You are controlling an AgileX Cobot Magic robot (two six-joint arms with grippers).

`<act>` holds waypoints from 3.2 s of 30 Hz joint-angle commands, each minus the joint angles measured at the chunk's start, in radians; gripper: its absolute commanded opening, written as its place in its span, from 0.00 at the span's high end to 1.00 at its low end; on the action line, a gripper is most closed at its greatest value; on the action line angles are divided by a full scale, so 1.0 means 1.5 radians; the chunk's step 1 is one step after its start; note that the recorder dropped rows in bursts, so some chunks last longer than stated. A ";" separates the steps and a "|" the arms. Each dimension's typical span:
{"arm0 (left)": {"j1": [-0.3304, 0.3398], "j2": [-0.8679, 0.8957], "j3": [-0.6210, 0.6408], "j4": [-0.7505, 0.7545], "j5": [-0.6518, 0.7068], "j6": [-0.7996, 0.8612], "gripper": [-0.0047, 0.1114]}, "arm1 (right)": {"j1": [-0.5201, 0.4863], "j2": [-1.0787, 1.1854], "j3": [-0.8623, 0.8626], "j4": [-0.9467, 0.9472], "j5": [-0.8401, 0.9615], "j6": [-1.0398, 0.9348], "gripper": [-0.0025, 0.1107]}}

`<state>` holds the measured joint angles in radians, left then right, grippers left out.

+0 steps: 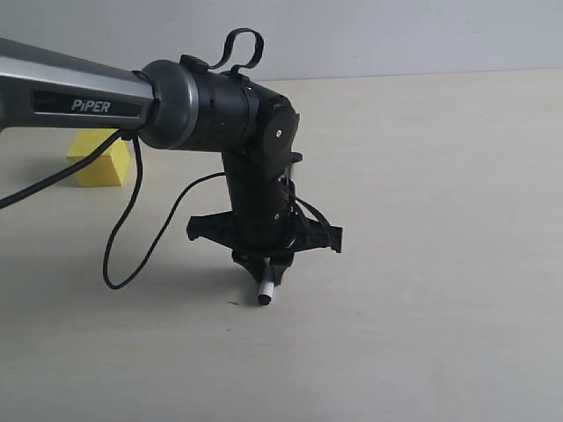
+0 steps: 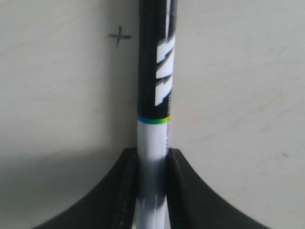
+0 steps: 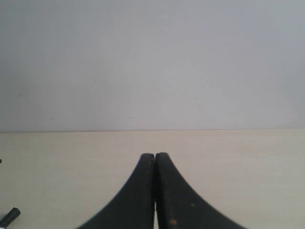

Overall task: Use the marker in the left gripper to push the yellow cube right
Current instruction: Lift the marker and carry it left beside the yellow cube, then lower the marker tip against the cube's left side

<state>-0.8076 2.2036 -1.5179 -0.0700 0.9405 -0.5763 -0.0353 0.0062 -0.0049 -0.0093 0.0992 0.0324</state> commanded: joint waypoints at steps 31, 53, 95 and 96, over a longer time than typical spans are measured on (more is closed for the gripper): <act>0.422 -0.274 -0.027 0.112 0.117 1.024 0.96 | -0.004 -0.004 0.003 0.001 -0.008 -0.003 0.98; 0.600 -0.121 -0.027 0.095 0.036 1.290 0.96 | -0.004 -0.004 0.003 0.001 -0.008 -0.003 0.98; 0.684 0.035 -0.128 0.000 -0.001 1.501 0.96 | -0.004 -0.004 0.003 0.001 -0.008 -0.001 0.98; 0.684 0.036 -0.134 0.000 0.000 1.501 0.96 | -0.004 -0.004 0.003 0.001 -0.008 -0.003 0.98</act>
<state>0.2169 2.2548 -1.6999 -0.0729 0.9508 1.6702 -0.0353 0.0062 -0.0049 -0.0093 0.0992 0.0324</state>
